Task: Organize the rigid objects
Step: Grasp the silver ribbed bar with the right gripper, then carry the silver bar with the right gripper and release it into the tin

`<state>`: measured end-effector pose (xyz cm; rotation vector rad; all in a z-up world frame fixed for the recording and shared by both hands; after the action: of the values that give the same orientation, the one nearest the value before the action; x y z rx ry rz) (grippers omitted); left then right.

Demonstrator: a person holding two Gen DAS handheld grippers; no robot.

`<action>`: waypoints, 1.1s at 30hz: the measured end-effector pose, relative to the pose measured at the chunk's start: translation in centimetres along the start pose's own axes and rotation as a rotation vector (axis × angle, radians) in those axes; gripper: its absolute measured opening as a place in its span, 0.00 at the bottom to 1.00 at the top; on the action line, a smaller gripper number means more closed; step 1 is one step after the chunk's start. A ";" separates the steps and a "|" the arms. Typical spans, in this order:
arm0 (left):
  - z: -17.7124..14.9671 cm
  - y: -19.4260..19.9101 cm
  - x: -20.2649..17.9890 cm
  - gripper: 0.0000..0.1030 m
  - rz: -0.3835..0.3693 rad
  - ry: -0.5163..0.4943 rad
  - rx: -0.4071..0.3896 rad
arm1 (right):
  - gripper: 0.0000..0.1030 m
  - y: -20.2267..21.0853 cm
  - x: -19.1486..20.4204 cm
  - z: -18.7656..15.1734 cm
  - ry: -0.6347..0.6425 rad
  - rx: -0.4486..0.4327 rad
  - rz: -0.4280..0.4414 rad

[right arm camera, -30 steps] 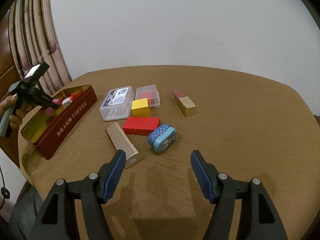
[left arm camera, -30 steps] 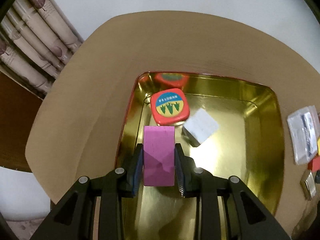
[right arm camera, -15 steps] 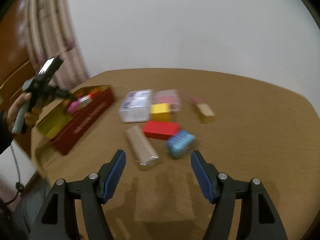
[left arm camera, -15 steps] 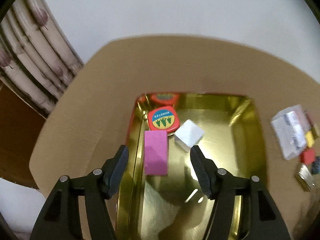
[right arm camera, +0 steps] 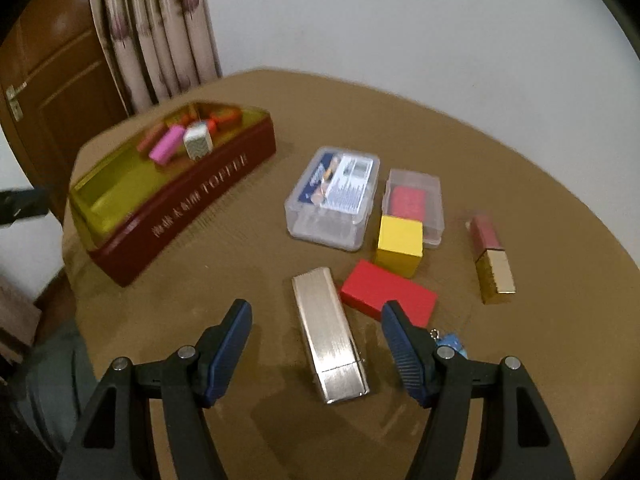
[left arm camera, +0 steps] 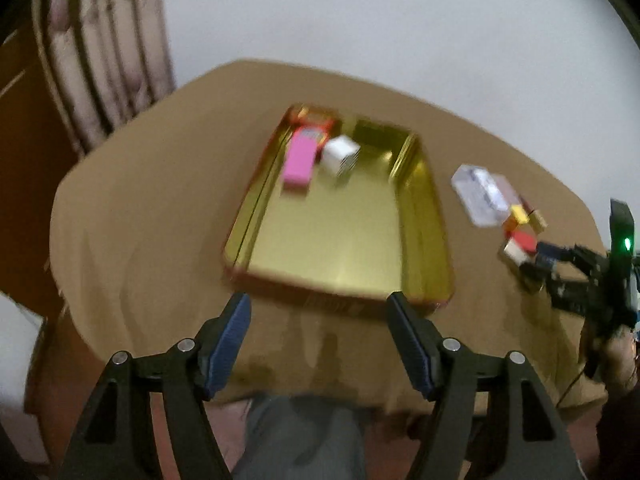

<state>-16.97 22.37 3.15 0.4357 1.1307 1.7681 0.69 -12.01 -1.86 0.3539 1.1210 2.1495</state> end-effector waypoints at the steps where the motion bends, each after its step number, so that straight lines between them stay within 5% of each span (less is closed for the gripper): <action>1: -0.6 -0.1 0.5 0.64 0.000 0.011 0.012 | 0.67 -0.6 -0.2 0.0 0.003 0.020 -0.001; 4: -1.9 -0.4 1.0 0.64 0.019 0.005 0.021 | 0.56 -2.2 -0.4 0.2 0.008 0.083 0.009; 5: -2.2 -0.4 1.0 0.64 0.034 -0.001 0.010 | 0.36 -3.0 -0.4 0.2 0.007 0.114 0.016; 7: -2.5 -0.5 1.1 0.64 0.045 -0.006 0.001 | 0.30 -3.6 -0.3 0.3 0.008 0.134 0.001; 12: -3.6 -0.3 0.9 0.64 0.042 -0.020 -0.007 | 0.28 -3.4 -0.2 0.7 -0.047 0.175 -0.012; 16: -4.0 0.8 1.2 0.64 0.049 -0.027 -0.042 | 0.28 -0.2 1.7 2.6 -0.059 0.093 0.063; 22: -3.7 1.9 2.0 0.64 0.033 -0.008 -0.067 | 0.28 2.4 5.6 10.8 -0.117 -0.033 0.210; 25: -3.5 2.1 2.8 0.64 0.021 0.015 -0.066 | 0.28 0.6 7.7 14.5 -0.139 -0.033 0.258; 33: -2.7 1.8 4.5 0.64 0.009 0.061 -0.054 | 0.28 -9.1 10.6 18.9 -0.147 0.115 0.142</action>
<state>-21.99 24.71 2.46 0.3576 1.1220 1.8261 6.64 10.48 1.32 0.6513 1.1676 2.1457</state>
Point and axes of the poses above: each gripper's, at about its wrist camera, not at the fingertips, and y roughly against the way its jaws point, x to its left, z to its top, the point moved 2 cm from there along -y, roughly the way its jaws point, and after that the axes turned 9 degrees about y, right-handed, at the moved point
